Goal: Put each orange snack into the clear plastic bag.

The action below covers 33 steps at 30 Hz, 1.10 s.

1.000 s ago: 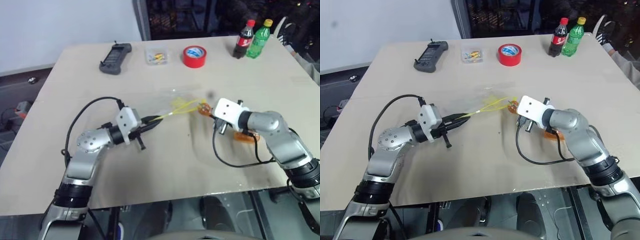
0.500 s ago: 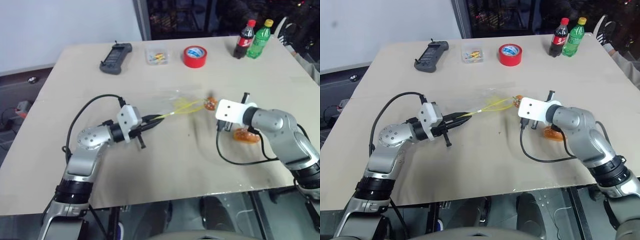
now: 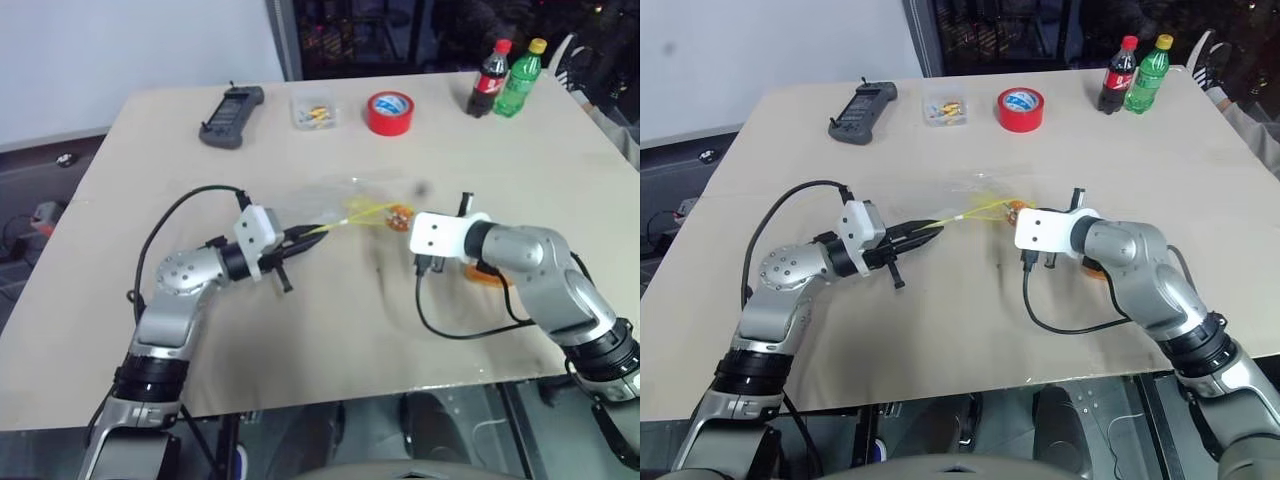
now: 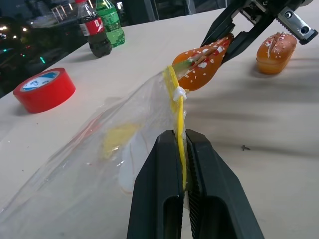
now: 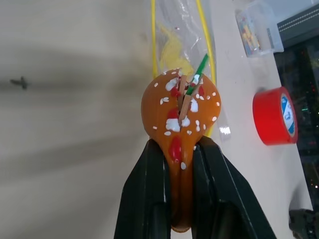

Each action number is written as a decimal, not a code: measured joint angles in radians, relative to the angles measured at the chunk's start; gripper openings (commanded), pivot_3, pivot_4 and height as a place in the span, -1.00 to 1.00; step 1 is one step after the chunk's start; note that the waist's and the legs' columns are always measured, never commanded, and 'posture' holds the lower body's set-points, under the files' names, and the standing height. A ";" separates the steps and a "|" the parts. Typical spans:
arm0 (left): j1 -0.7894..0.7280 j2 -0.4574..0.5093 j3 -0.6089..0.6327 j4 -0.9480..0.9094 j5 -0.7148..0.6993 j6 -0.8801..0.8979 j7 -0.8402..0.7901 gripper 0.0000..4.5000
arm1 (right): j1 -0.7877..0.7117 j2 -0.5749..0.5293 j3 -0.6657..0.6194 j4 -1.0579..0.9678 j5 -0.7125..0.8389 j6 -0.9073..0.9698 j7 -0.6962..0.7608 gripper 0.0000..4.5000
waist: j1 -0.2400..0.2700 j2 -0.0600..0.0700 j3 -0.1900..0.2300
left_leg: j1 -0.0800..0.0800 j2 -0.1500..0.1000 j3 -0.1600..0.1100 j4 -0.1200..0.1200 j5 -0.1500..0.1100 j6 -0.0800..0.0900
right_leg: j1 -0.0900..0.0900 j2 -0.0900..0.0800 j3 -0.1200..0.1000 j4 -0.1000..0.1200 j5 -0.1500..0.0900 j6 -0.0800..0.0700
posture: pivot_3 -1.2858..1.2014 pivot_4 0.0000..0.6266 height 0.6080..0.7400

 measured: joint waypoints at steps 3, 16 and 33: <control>0.001 0.001 -0.001 0.007 -0.007 -0.002 -0.023 -1.00 | -0.020 0.039 0.005 0.026 -0.019 -0.006 -0.007 -0.87 | -0.002 0.000 0.000 | 0.000 0.000 0.000 0.000 0.000 0.000 | 0.000 0.000 0.000 0.000 0.000 0.000 | 0.03 -0.52 1.00; 0.047 0.020 -0.010 -0.015 -0.016 -0.029 -0.090 -1.00 | -0.031 0.195 0.009 0.157 -0.025 -0.067 -0.063 -0.87 | -0.012 0.000 0.000 | 0.000 0.002 0.000 -0.001 0.000 0.000 | 0.000 0.002 0.001 0.000 0.000 0.000 | 0.03 -0.52 1.00; 0.086 0.028 -0.038 -0.064 0.007 -0.050 -0.016 -1.00 | -0.008 0.481 -0.167 0.371 0.213 0.042 -0.296 0.56 | -0.011 0.000 0.000 | 0.000 0.002 0.000 -0.002 0.000 -0.001 | -0.001 0.003 0.001 -0.001 0.003 -0.003 | 0.03 -0.52 1.00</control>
